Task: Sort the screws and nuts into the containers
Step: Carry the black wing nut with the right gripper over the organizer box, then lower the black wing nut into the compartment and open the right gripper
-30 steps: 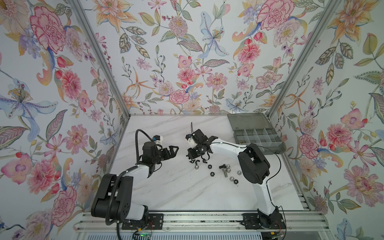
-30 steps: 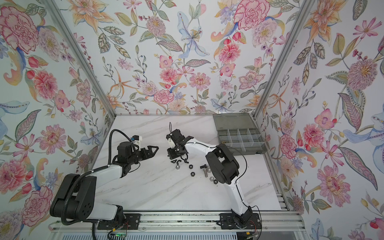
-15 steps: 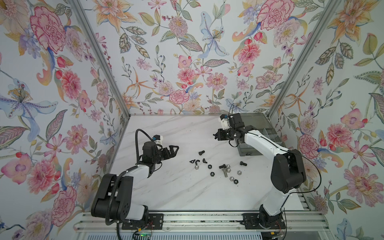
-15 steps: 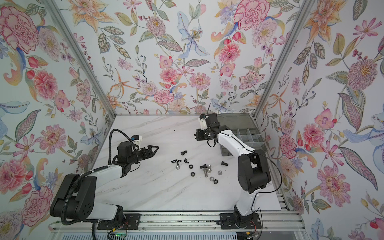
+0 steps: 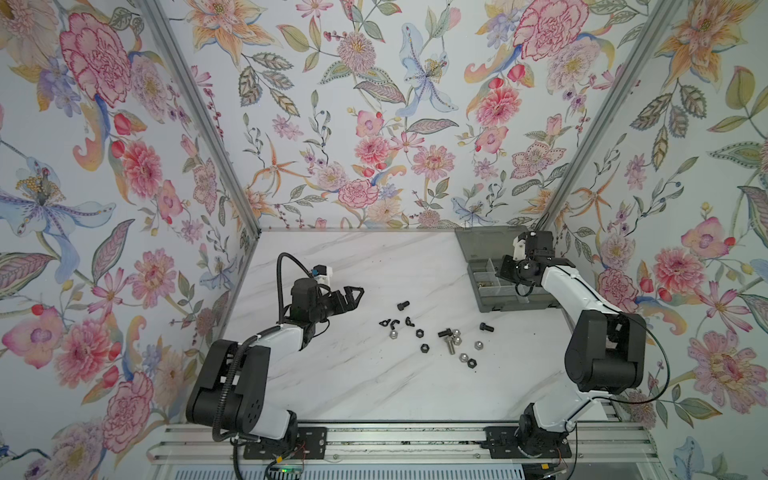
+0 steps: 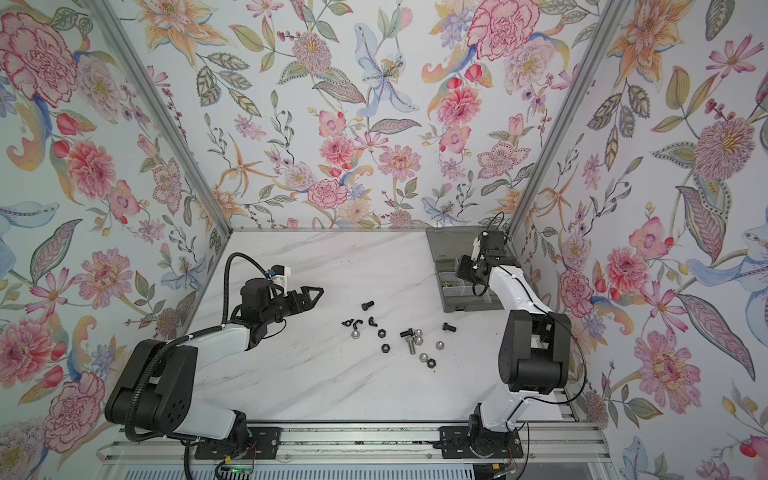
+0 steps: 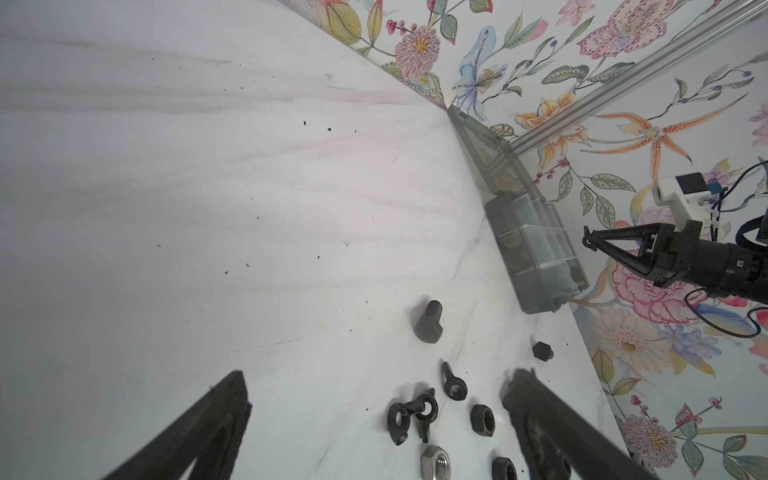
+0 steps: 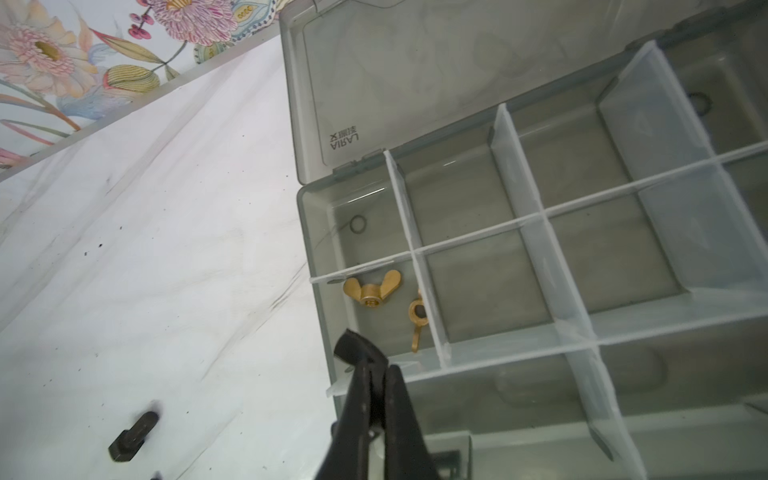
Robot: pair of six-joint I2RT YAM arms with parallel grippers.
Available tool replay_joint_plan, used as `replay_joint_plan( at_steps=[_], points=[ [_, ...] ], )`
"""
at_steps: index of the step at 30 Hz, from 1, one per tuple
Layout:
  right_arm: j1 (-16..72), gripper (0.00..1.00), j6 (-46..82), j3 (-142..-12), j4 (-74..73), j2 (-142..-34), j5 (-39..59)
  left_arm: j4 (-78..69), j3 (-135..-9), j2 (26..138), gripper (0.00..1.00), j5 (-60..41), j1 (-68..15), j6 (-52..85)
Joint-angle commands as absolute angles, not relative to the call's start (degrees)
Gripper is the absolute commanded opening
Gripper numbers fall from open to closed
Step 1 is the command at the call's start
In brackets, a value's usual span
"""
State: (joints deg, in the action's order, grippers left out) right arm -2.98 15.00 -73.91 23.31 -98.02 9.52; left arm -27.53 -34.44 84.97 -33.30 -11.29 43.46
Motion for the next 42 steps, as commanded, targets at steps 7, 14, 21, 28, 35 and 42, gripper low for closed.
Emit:
replay_joint_plan(
  at_steps=[7,14,21,28,35,42],
  points=[
    [-5.36,0.0,13.37,-77.14,24.64,-104.09,5.89,-28.92,-35.74,85.25,0.99,-34.9,-11.79,44.22],
    [-6.53,0.0,12.82,-79.13,25.08,-107.45,5.56,-28.79,-35.69,85.11,0.99,-34.89,-11.86,44.07],
    [-7.08,0.0,11.69,-81.43,26.19,-109.99,4.97,-28.59,-35.74,85.03,0.99,-34.98,-11.87,43.86],
    [-7.13,0.0,11.25,-82.45,26.98,-111.13,5.34,-28.65,-35.6,84.9,0.99,-35.24,-11.84,43.69],
    [-7.16,0.03,11.45,-82.84,27.75,-111.19,5.48,-28.32,-35.58,84.64,0.99,-35.33,-11.85,43.48],
    [-7.14,0.21,11.31,-83.62,28.74,-109.89,4.66,-28.43,-35.43,84.41,0.99,-35.38,-11.82,43.53]
  ],
)
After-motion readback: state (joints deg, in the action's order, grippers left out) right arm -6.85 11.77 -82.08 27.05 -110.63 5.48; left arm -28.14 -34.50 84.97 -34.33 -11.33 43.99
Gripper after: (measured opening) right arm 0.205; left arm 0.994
